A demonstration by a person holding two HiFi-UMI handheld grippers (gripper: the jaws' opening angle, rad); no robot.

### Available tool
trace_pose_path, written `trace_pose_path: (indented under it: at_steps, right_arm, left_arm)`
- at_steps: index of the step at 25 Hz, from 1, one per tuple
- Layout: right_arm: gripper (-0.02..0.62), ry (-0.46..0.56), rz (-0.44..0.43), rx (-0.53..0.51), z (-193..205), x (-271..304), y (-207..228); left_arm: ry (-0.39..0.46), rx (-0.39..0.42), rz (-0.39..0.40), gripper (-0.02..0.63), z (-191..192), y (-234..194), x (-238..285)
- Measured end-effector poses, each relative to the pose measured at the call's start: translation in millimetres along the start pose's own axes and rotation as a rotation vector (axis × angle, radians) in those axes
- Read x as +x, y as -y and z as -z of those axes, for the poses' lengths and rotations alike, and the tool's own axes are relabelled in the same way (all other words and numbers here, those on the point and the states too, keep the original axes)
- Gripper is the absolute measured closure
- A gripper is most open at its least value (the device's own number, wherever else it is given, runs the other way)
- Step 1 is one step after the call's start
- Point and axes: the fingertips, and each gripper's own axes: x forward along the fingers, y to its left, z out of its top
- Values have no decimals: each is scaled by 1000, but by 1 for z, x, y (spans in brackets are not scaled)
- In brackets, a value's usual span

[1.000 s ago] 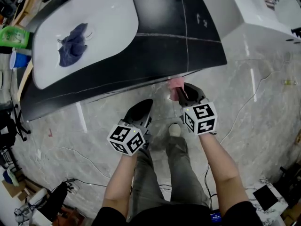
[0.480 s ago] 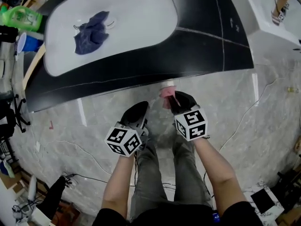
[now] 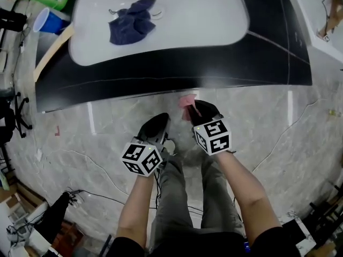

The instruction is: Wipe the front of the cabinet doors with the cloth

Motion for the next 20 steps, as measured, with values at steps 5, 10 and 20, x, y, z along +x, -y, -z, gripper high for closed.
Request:
trace_pose_path:
  at_steps: [5, 10, 20]
  right_arm:
    - [541, -15, -12, -17, -2, 21, -13]
    - [541, -33, -14, -43, -4, 32, -8]
    - [541, -29, 49, -22, 5, -4, 53]
  left_arm:
    - [6, -6, -17, 597, 0, -16, -4]
    - [-1, 9, -12, 597, 1, -16, 1]
    - [-37, 34, 20, 597, 12, 18, 36]
